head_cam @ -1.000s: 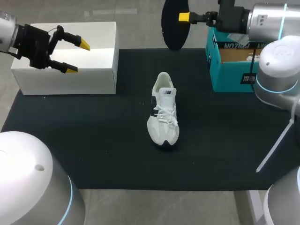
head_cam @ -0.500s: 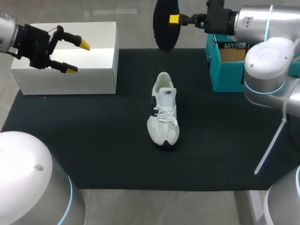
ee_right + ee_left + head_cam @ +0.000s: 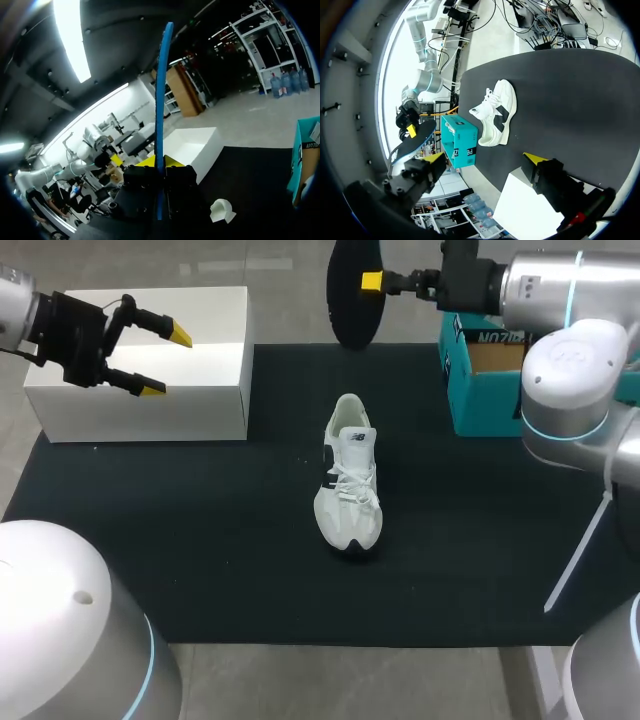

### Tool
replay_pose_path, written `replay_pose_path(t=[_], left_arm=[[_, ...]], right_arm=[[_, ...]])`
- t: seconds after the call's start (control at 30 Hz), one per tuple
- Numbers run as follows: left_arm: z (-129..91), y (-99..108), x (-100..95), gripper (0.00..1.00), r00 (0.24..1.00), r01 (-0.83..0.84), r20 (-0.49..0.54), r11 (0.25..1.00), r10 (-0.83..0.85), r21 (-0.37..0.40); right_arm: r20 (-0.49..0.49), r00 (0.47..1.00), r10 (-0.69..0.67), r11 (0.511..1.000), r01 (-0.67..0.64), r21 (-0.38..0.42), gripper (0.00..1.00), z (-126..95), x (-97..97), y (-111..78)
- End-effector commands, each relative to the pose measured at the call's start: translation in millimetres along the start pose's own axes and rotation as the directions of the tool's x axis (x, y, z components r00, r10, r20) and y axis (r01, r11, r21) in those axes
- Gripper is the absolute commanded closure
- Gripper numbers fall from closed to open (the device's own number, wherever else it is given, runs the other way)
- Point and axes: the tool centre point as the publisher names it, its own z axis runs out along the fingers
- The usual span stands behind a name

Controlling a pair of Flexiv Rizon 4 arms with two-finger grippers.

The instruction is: Take the shoe out of the shoebox, open the shoe tongue, remove and reinsert the insole, then place the shoe into the shoebox

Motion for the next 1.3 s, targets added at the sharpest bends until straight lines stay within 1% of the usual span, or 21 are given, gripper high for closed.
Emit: replay_pose_path(t=[0.03, 0.13, 0.27, 0.37, 0.53, 1.07, 1.1, 1.2, 1.3], left_arm=[[0, 0, -0.4, 0.0, 1.0, 0.0, -0.004, 1.0, 0.0, 0.001], [0, 0, -0.4, 0.0, 1.0, 0.0, -0.004, 1.0, 0.0, 0.001], [0, 0, -0.4, 0.0, 1.0, 0.0, -0.004, 1.0, 0.0, 0.001], [0, 0, -0.4, 0.0, 1.0, 0.0, -0.004, 1.0, 0.0, 0.001], [0, 0, -0.4, 0.0, 1.0, 0.0, -0.004, 1.0, 0.0, 0.001], [0, 0, -0.4, 0.0, 1.0, 0.0, -0.004, 1.0, 0.0, 0.001], [0, 0, -0.4, 0.0, 1.0, 0.0, -0.004, 1.0, 0.0, 0.001], [0, 0, -0.4, 0.0, 1.0, 0.0, -0.004, 1.0, 0.0, 0.001], [0, 0, -0.4, 0.0, 1.0, 0.0, -0.004, 1.0, 0.0, 0.001]], right_arm=[[0.036, 0.999, -0.015, 1.0, 0.014, 0.023, 1.0, -5, -10.0, -16.1], [0.073, 0.997, -0.023, 0.999, 0.021, 0.034, 1.0, -8, -16.4, -31.3], [0.106, 0.994, -0.038, 0.998, 0.033, 0.056, 1.0, -4, -27.5, -53.5], [0.115, 0.992, -0.059, 0.995, 0.049, 0.085, 1.0, 1, -36.1, -65.2], [0.107, 0.991, -0.087, 0.993, 0.077, 0.095, 1.0, 8, -56.9, -77.8], [0.107, 0.991, -0.087, 0.993, 0.077, 0.095, 1.0, 8, -56.9, -77.8], [0.117, 0.988, -0.102, 0.995, 0.099, 0.033, 1.0, 10, -63.6, -82.2], [0.123, 0.983, -0.139, 0.989, 0.143, -0.028, 1.0, 18, -75.2, -83.6], [0.103, 0.981, -0.165, 0.985, 0.169, -0.029, 1.0, 30, -81.5, -81.7]])
